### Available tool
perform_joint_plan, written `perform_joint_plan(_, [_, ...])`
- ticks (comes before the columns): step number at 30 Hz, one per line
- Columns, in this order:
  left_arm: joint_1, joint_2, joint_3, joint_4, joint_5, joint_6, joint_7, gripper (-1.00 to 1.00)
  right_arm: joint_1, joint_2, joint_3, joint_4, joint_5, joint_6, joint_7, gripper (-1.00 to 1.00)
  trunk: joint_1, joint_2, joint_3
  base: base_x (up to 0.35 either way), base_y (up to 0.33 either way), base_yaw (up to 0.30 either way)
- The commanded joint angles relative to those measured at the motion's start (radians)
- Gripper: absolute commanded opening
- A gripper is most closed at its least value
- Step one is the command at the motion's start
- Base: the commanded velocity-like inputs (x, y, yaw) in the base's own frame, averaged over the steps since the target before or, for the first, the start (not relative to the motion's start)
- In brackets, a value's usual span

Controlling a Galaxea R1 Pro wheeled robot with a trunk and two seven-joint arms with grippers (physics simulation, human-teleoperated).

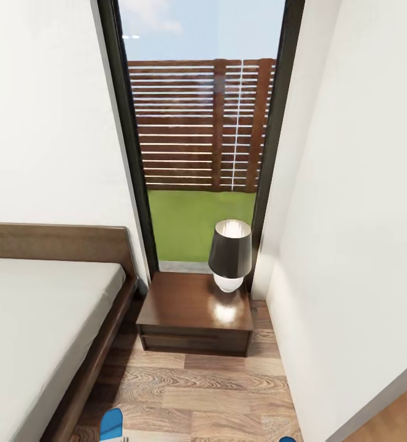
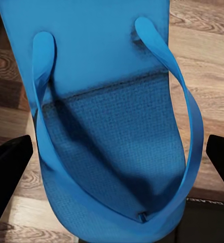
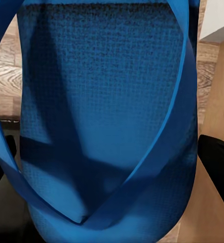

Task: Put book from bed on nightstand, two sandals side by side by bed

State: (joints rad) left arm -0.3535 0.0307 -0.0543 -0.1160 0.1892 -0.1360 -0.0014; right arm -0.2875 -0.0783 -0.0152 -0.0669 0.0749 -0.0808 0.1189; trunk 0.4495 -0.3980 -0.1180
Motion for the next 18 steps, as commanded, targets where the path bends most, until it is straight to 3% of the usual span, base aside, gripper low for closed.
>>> perform_joint_plan(1, [-0.001, 0.0, -0.006, 0.001, 0.009, -0.004, 0.0, -1.0, -0.001, -0.001, -0.002, 0.001, 0.007, -0.004, 0.002, -1.0, 0.001, -0.002, -0.002, 0.0, 0.0, 0.0])
perform_joint_plan(12, [-0.001, -0.001, -0.006, 0.0, 0.01, -0.01, 0.0, -1.0, -0.001, 0.0, -0.003, 0.001, 0.004, -0.004, 0.002, -1.0, 0.001, -0.002, -0.002, 0.0, 0.0, 0.0])
perform_joint_plan(18, [-0.001, -0.001, -0.007, -0.001, 0.007, -0.052, 0.0, -1.0, -0.001, 0.002, -0.002, 0.001, 0.004, -0.004, 0.002, -1.0, 0.001, -0.002, -0.002, 0.036, 0.0, 0.0])
